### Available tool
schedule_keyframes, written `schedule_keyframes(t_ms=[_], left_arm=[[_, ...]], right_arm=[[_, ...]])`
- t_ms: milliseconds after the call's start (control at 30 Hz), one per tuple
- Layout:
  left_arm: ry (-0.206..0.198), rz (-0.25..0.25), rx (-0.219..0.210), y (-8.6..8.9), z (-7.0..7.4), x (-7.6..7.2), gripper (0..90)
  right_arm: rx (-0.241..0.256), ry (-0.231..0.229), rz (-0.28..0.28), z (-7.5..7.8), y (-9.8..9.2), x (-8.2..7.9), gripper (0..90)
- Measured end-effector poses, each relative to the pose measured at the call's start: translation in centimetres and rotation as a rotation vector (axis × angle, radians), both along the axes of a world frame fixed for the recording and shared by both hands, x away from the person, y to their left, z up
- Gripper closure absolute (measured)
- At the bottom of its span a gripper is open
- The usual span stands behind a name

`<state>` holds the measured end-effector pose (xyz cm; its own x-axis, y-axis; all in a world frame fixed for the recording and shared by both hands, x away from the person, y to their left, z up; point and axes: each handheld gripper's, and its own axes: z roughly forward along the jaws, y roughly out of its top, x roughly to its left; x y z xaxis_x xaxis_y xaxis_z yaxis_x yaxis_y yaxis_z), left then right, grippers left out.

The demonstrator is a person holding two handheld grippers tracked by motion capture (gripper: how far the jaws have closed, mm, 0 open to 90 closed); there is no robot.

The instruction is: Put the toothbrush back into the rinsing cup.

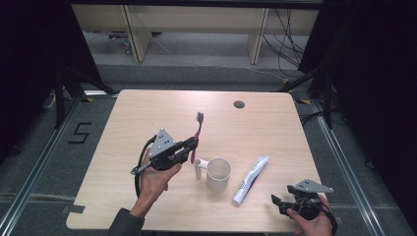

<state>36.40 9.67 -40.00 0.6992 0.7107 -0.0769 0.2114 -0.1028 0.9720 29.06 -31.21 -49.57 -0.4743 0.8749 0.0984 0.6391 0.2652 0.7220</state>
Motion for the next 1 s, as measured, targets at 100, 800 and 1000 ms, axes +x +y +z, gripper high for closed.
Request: schedule_keyframes(t_ms=[100, 800, 1000], left_arm=[[-0.006, -0.005, -0.004, -0.3, 0.0, 0.2, 82.7], [0.019, -0.002, 0.015, -1.0, -2.3, 0.7, 82.6], [0.020, -0.009, 0.024, -1.0, -3.3, 0.3, 82.6]], right_arm=[[-0.006, 0.001, 0.002, 0.1, 0.0, 0.0, 27.1], [-0.021, -0.026, 0.018, 0.0, -0.1, 0.0, 27.0], [-0.020, -0.012, 0.007, 0.1, 0.0, 0.0, 27.0]])
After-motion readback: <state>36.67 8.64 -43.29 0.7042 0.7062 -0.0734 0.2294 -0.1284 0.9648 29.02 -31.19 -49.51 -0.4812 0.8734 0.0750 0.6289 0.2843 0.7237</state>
